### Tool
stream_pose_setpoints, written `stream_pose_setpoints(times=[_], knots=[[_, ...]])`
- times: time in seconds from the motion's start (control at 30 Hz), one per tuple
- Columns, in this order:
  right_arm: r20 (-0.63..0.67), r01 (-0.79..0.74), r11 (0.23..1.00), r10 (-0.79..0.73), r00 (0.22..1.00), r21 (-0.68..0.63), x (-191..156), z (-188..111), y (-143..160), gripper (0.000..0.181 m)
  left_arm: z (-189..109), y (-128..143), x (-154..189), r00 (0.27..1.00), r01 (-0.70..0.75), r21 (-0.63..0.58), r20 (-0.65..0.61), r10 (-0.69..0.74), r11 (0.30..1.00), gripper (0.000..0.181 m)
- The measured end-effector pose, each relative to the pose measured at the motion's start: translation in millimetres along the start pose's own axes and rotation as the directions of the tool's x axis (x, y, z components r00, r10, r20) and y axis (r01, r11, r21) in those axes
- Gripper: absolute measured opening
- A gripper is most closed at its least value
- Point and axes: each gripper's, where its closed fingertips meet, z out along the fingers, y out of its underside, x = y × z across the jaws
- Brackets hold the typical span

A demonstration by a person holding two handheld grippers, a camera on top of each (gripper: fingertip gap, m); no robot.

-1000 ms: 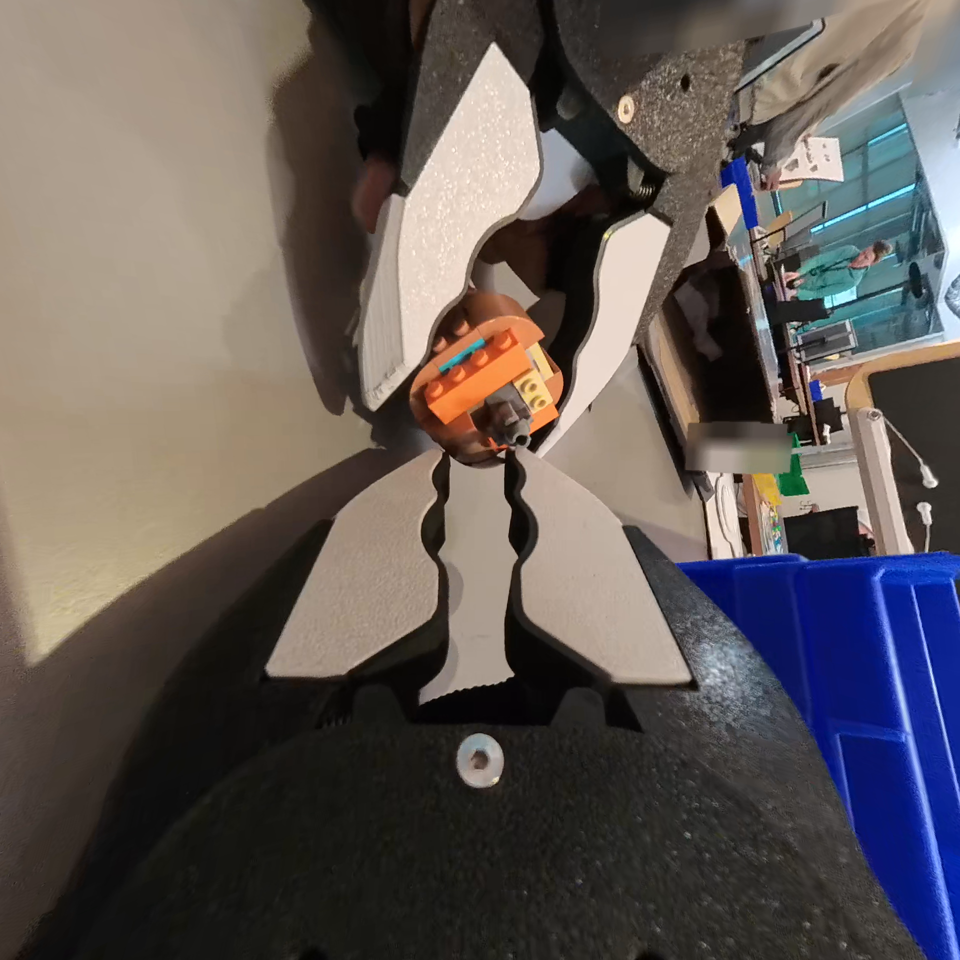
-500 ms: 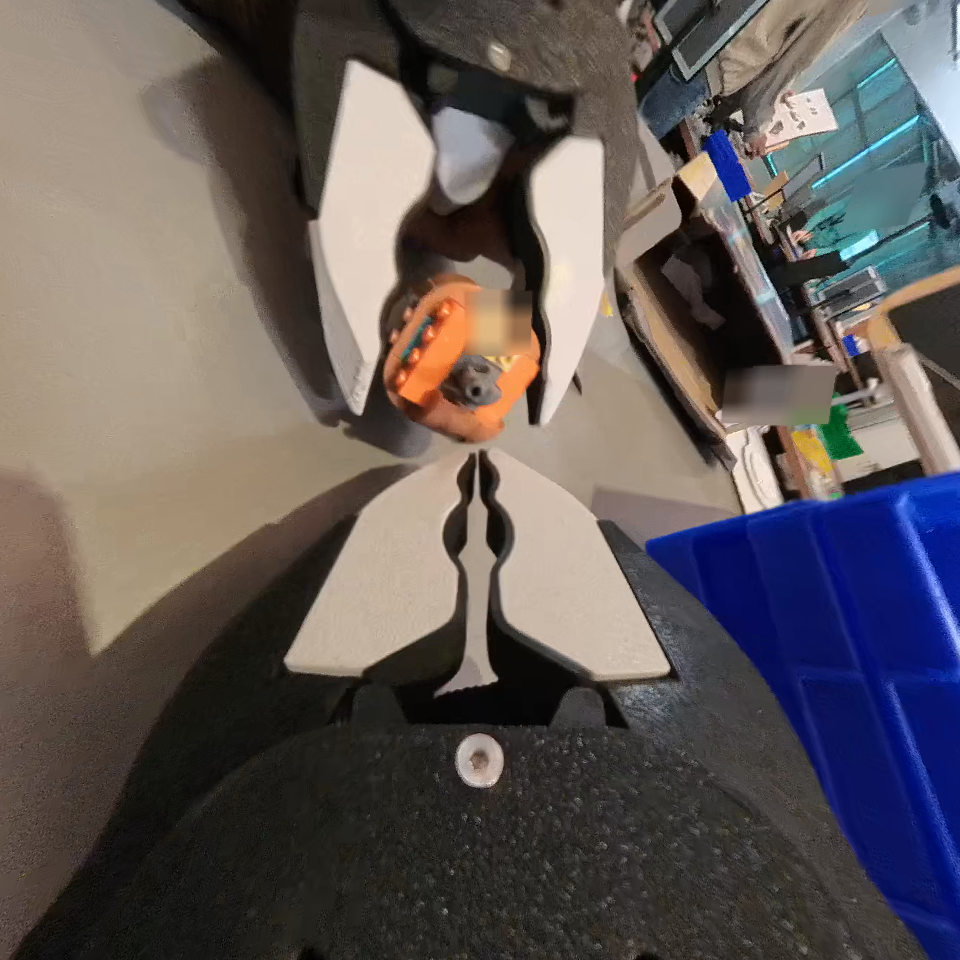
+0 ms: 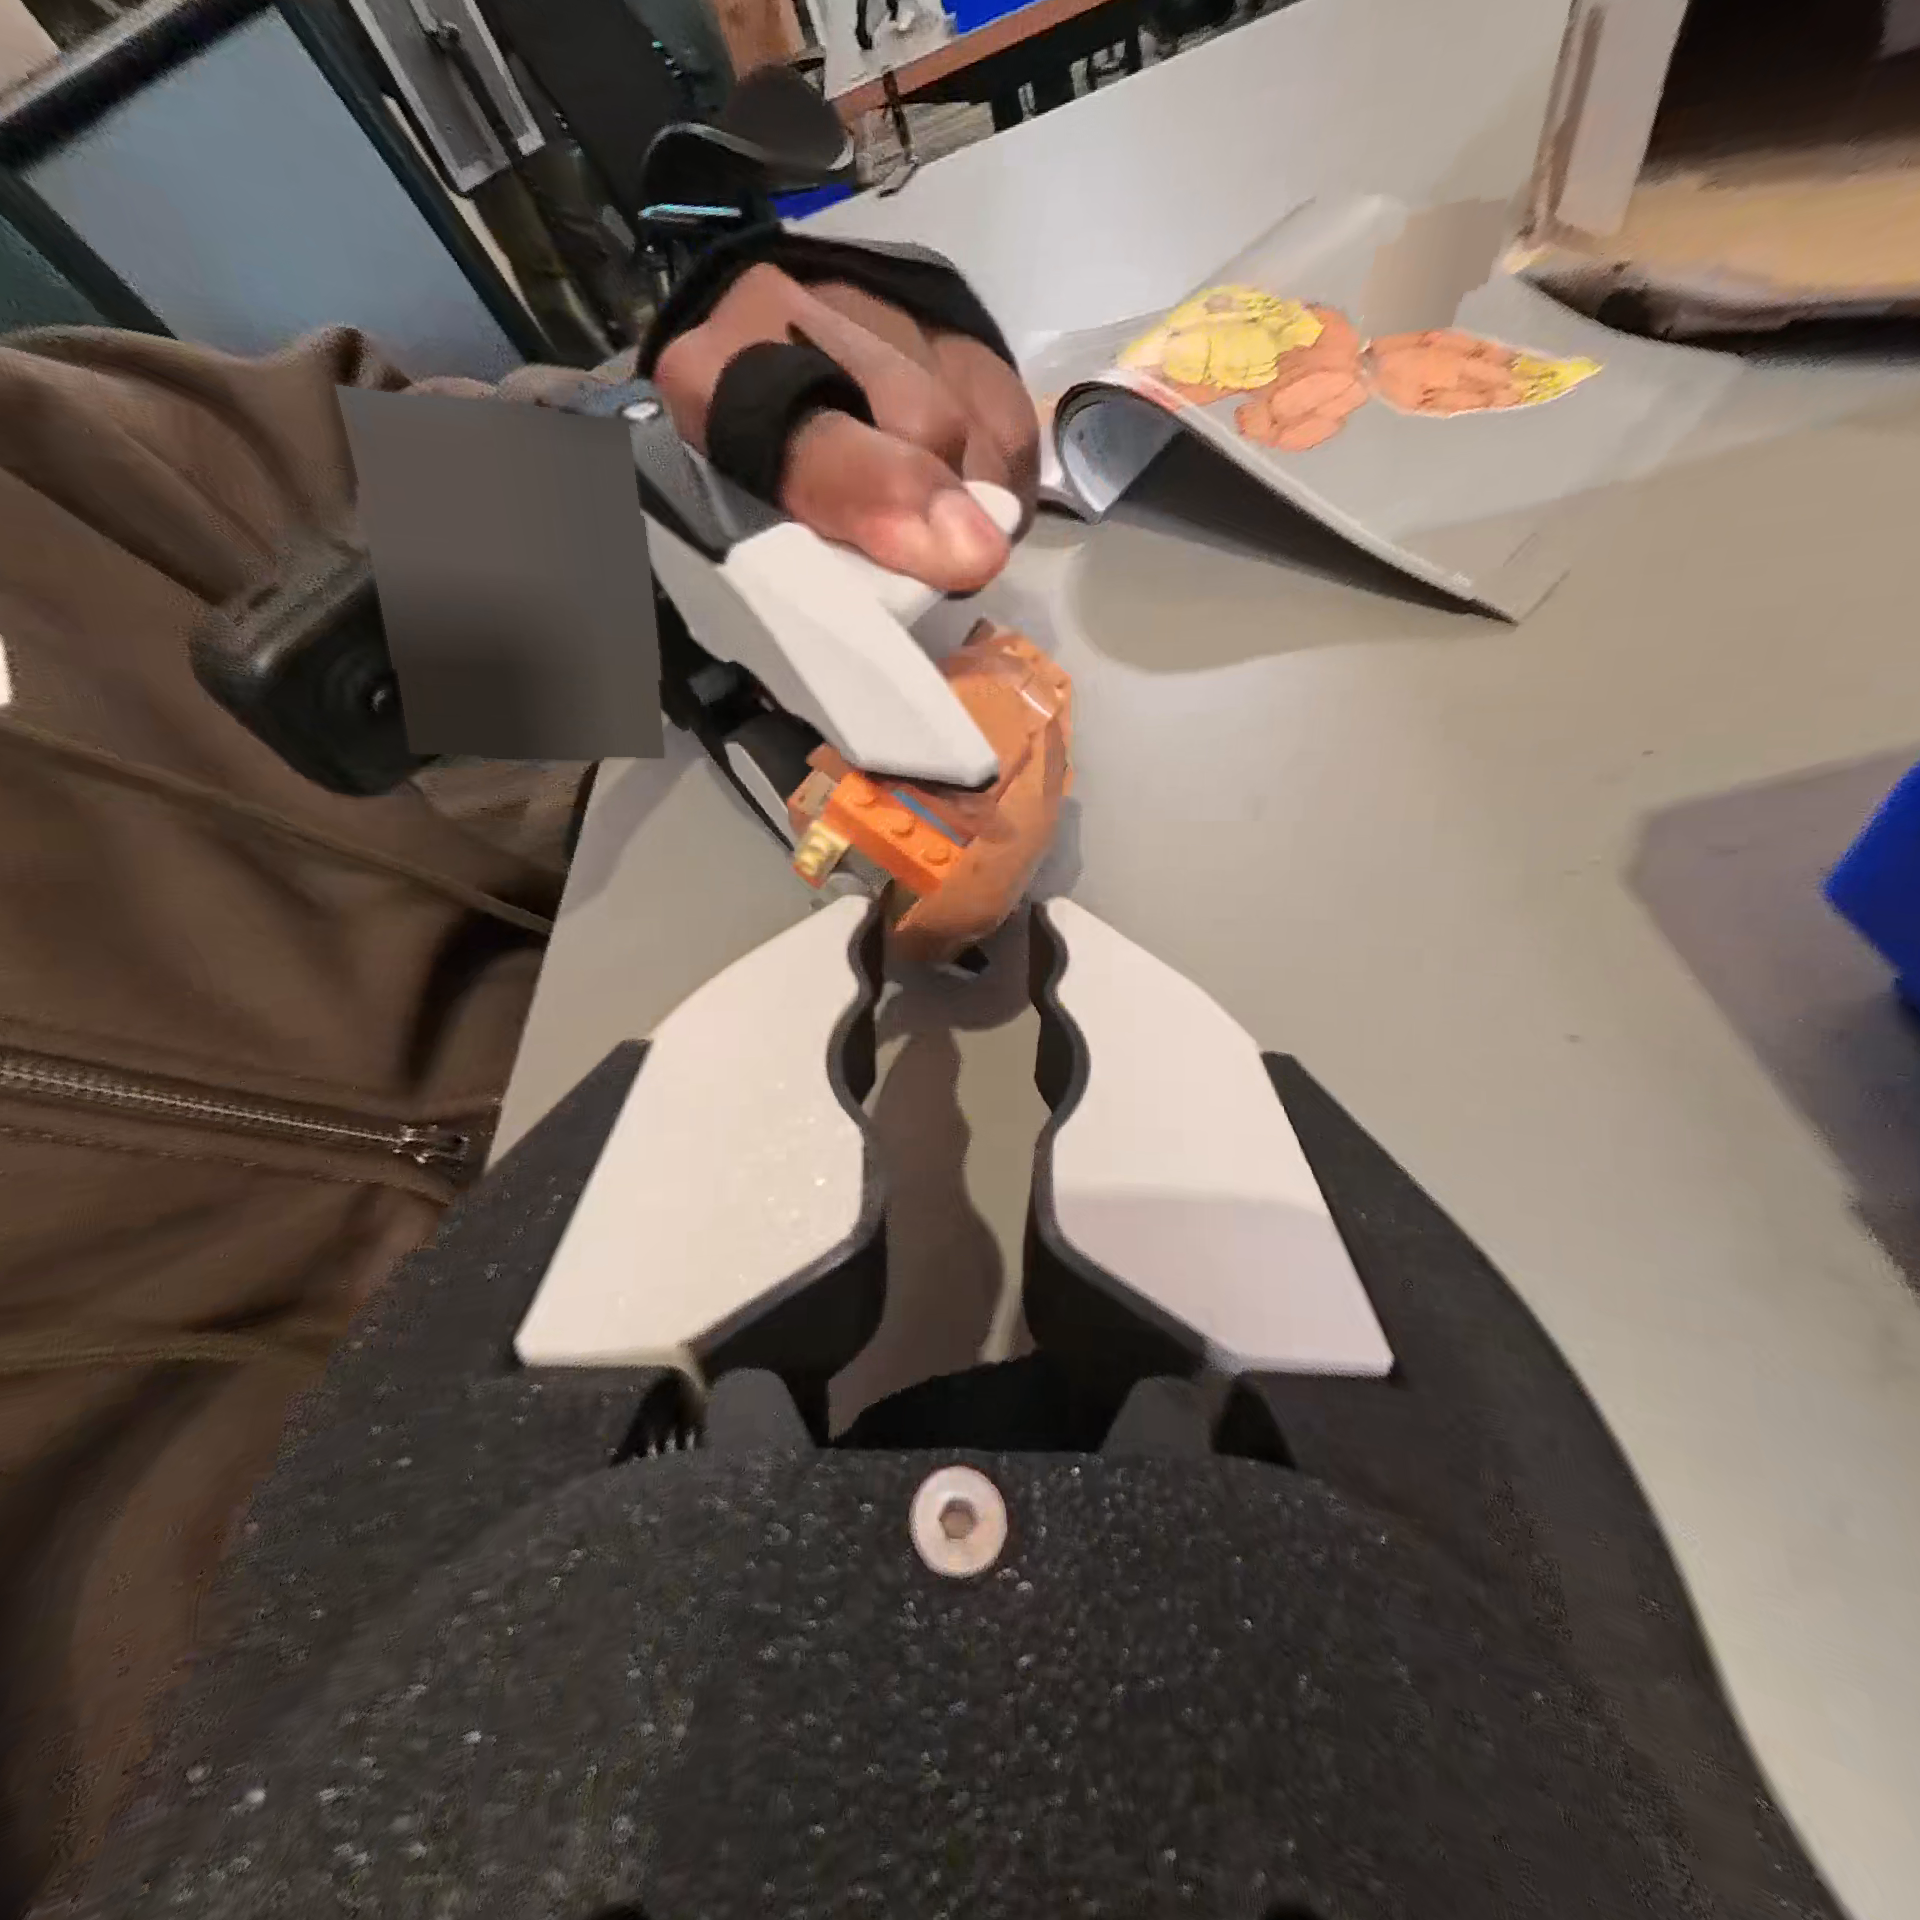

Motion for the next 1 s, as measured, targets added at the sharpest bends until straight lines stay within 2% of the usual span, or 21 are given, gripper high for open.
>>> stream_pose_setpoints(times=[0.17,0.3,0.37,0.5,0.6,0.73,0.8,0.9,1.0], knots=[[0.085,-0.057,0.998,0.058,0.995,-0.017,-8,4,1,0.024,-2,-9,-4,0.985,-0.156,-0.004,0.074,0.156,0.988,0.062],[0.165,-0.088,0.996,0.091,0.982,-0.024,-16,2,1,0.023,-3,-17,-6,0.968,-0.226,0.005,0.114,0.224,0.974,0.062],[0.157,-0.042,0.999,0.045,0.987,-0.024,-17,2,2,0.022,-4,-18,-5,0.97,-0.22,0.015,0.106,0.217,0.975,0.062],[0.092,0.155,0.986,-0.15,0.984,-0.054,-17,5,9,0.02,-4,-21,4,0.978,-0.202,0.057,0.057,0.199,0.978,0.062],[0.101,0.269,0.961,-0.262,0.96,-0.065,-21,6,12,0.02,-7,-29,8,0.991,-0.133,0.127,0.021,0.131,0.983,0.062],[0.149,0.331,0.941,-0.317,0.937,-0.077,-28,6,16,0.02,-10,-38,13,0.997,-0.052,0.206,-0.041,0.062,0.977,0.061],[0.162,0.36,0.93,-0.345,0.925,-0.076,-30,6,18,0.019,-12,-43,15,0.996,0.036,0.246,-0.09,-0.014,0.969,0.061],[0.145,0.394,0.916,-0.382,0.913,-0.071,-28,3,19,0.018,-14,-40,15,0.972,0.201,0.265,-0.177,-0.158,0.943,0.062],[0.117,0.374,0.923,-0.363,0.925,-0.092,-23,5,20,0.019,-13,-37,10,0.952,0.284,0.258,-0.192,-0.239,0.924,0.062]])
